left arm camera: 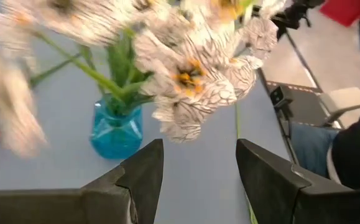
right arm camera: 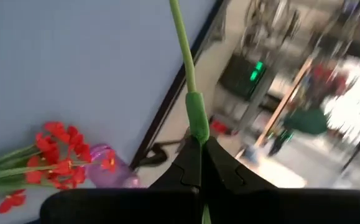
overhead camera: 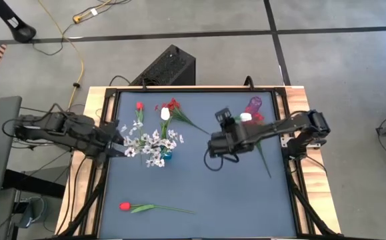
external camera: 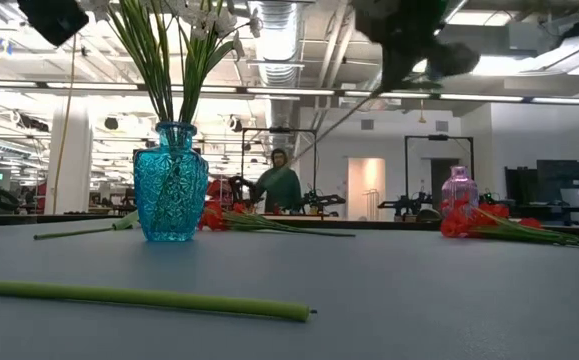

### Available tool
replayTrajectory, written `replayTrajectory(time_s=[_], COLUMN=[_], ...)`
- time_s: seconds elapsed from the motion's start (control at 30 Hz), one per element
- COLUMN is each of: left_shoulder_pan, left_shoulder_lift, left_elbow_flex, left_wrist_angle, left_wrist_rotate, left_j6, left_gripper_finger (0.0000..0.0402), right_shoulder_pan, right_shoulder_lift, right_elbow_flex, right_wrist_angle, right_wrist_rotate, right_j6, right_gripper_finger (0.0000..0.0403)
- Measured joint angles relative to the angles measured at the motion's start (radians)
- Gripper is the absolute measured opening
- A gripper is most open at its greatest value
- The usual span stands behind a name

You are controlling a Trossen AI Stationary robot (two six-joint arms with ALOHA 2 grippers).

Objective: Sort flowers into vase by color
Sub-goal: Put the white flower into the blue vase

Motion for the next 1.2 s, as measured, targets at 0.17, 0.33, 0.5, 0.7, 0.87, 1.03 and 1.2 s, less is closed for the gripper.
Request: replayTrajectory(time_s=[0.17,0.33,0.5,0.7,0.87,1.03,1.2], left_shoulder_pan=[0.0,0.0,0.0,0.0,0.0,0.0,0.0], left_shoulder_lift=[0.0,0.0,0.0,0.001,0.001,0.001,0.001], left_elbow_flex=[0.067,0.093,0.094,0.094,0.094,0.094,0.094], left_wrist_angle=[-0.082,-0.092,-0.093,-0.093,-0.097,-0.102,-0.102], left_wrist_rotate=[-0.074,-0.155,-0.204,-0.217,-0.217,-0.217,-0.226], left_j6=[0.001,0.009,0.011,0.007,0.006,0.006,0.025], left_gripper_finger=[0.019,0.019,0.019,0.019,0.019,0.019,0.019], right_shoulder_pan=[0.097,0.186,0.222,0.175,0.117,0.068,0.038], right_shoulder_lift=[0.0,0.0,0.0,0.0,0.0,0.0,0.0], right_elbow_flex=[0.0,0.0,0.001,0.002,0.002,0.002,0.028], right_wrist_angle=[0.092,0.343,0.584,0.747,0.756,0.811,0.84], right_wrist_rotate=[0.0,0.015,0.074,0.155,0.156,0.157,0.157], right_j6=[-0.164,-0.508,-0.864,-1.024,-1.031,-1.038,-1.079], right_gripper_finger=[0.0025,0.0026,0.0026,0.0026,0.0026,0.0026,0.0026])
